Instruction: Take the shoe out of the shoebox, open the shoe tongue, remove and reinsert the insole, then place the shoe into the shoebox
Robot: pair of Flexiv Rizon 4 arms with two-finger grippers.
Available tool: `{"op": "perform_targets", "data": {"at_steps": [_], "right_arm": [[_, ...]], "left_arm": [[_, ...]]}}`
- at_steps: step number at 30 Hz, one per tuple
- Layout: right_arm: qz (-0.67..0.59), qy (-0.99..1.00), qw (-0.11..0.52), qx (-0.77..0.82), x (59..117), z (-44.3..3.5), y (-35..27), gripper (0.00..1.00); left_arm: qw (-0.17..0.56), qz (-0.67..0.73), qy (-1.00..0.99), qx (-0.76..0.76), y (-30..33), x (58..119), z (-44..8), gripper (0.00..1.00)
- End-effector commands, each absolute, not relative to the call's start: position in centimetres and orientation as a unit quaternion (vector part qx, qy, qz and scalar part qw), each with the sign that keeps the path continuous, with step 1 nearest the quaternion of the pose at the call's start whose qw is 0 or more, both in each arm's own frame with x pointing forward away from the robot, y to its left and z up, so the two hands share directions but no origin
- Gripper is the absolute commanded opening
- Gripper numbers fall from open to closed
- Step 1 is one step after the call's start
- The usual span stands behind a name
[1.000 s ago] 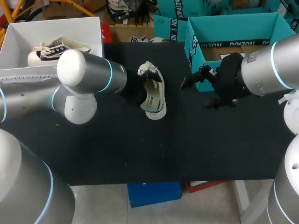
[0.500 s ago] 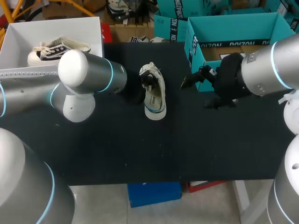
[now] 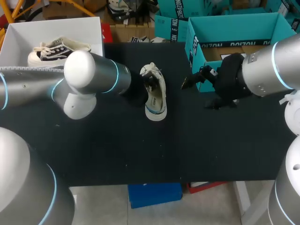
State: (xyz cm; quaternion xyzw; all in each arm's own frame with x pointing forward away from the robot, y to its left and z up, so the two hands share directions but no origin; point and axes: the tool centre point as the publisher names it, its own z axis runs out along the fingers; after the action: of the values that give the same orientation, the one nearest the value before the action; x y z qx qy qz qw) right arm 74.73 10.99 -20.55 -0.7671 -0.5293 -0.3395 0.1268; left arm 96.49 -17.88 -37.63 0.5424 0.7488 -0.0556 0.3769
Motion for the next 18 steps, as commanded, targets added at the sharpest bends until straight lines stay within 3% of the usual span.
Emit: {"op": "perform_targets", "data": {"at_steps": [1,4,16,18], "right_arm": [[-0.339,-0.529,0.126,-0.768,74.73,-20.55,11.14,1.00],[-0.339,-0.529,0.126,-0.768,74.73,-20.55,11.14,1.00],[-0.339,-0.529,0.126,-0.768,74.73,-20.55,11.14,1.00],[-0.339,-0.529,0.126,-0.768,74.73,-20.55,11.14,1.00]], "left_arm": [[0.376,-0.062,0.748,0.544,-18.02,96.64,-37.88,0.13],[0.373,-0.069,0.749,0.544,-18.11,96.55,-37.83,0.00],[0.374,-0.077,0.750,0.540,-17.83,96.14,-37.48,0.00],[0.374,-0.084,0.751,0.538,-17.80,96.03,-37.44,0.07]]}}
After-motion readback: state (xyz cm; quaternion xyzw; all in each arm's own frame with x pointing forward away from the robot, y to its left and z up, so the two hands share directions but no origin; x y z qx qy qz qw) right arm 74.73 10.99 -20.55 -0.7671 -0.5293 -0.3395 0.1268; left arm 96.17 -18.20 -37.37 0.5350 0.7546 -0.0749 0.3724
